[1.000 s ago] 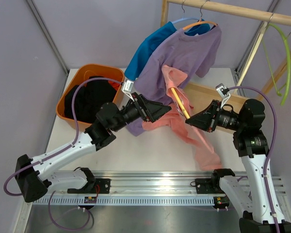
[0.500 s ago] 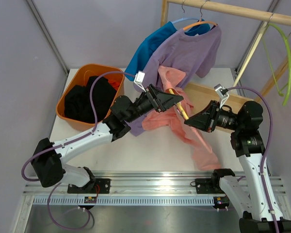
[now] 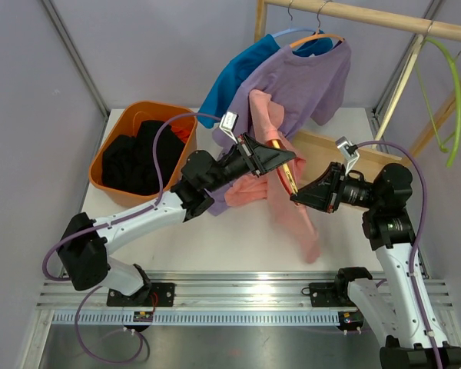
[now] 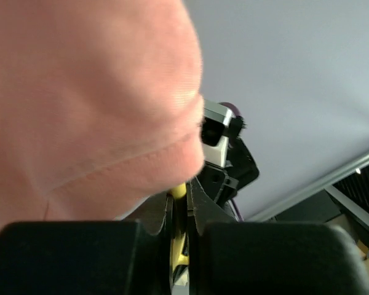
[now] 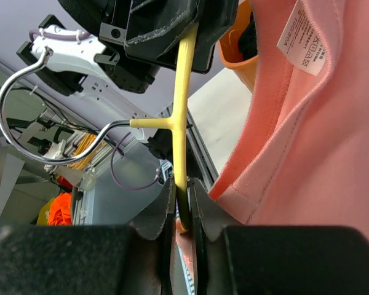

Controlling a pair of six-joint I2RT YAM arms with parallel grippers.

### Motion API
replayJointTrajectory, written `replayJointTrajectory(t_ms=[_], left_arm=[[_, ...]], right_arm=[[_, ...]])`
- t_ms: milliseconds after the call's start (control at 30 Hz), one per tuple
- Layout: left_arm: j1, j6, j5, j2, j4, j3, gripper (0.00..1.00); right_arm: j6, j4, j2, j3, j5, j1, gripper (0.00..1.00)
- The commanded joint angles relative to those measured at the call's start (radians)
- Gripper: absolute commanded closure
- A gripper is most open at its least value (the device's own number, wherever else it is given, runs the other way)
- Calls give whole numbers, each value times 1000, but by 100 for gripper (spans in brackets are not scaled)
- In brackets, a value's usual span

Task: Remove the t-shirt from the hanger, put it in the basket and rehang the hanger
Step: Pass the hanger from the right arm to the left, then pass the hanger from the left arm to the right

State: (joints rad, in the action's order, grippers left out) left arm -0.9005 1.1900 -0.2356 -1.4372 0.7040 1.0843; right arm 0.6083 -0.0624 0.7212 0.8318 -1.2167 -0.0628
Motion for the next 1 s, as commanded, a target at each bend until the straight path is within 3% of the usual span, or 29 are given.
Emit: replayJointTrajectory(t_ms=[0,67,133,233,300,467,600,633,767,967], left_arm=[[5,-85,-47,6,42,42,100],[14,-107,-82,21,-15,49,100],[31,-125,-120,35,-85,60,100],[74,-150,-209,72,-209,66,100],[100,-197,-267,101,-289,80,100],[115,-303,-422,126,-581,149,100],[115,-348,-569,113,-712,203,100],[115,-349,-624,112,-756,212,100],[110,-354,-703,110,-807,236,100],[104,-333,-729,89,-813,262,100]], right_arm=[[-8,69,-16,29,-21,-11,98],[-141,-54,-13,90,-18,-11,81],[-349,-274,-3,153,-18,-11,48],[-601,-543,24,282,17,-11,31],[-776,-681,43,358,42,-9,25],[-1016,-879,139,496,115,-9,19],[-1387,-1211,292,602,27,-12,21],[-1409,-1241,343,619,14,-11,21],[-1379,-1222,392,656,14,-17,24],[-1066,-871,328,567,37,-61,25]])
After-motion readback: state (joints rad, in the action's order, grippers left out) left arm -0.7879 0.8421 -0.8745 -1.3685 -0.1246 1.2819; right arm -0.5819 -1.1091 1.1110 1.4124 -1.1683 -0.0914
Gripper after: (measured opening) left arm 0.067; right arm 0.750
